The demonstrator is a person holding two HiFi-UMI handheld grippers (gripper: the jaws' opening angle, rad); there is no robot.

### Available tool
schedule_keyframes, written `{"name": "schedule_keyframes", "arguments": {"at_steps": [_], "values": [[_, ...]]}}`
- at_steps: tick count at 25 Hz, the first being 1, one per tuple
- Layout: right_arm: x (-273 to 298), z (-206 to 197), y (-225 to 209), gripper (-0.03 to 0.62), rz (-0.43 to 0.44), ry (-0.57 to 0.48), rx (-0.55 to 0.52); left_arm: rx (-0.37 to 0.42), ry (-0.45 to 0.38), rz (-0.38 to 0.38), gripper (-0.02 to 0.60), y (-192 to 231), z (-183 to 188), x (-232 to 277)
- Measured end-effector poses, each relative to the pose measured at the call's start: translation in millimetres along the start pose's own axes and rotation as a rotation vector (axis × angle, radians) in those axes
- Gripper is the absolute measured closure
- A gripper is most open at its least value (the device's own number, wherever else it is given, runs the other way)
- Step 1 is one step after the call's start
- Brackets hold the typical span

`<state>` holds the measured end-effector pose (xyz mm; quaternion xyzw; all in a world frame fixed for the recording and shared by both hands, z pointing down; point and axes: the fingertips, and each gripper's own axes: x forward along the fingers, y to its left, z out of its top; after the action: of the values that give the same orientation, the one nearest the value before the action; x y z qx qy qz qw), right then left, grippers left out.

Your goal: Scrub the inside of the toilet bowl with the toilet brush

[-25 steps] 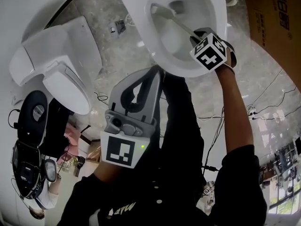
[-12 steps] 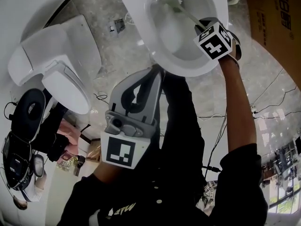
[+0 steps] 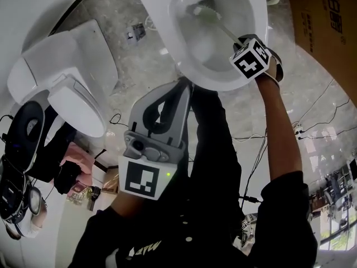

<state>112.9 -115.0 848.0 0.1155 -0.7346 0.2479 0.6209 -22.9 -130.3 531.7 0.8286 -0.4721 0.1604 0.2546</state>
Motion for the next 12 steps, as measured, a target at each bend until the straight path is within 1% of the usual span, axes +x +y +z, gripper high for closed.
{"name": "schedule_keyframes", "arguments": {"at_steps": [2,6,9,12], "values": [[9,1,-1,0.505,-0.011,0.023,0.009,-0.004,0.002,-0.001,0.554,0,-2,0],[21,15,-7,0.505,-0.017,0.018,0.025,0.0,0.009,-0.001,0.554,4,-7,-1],[25,21,-16,0.505,-0.045,0.031,0.027,-0.002,0.013,0.005,0.554,9,-10,-2],[22,18,-25,0.505,-0.072,0.05,0.043,-0.005,0.012,0.005,0.554,8,-10,-3]]}}
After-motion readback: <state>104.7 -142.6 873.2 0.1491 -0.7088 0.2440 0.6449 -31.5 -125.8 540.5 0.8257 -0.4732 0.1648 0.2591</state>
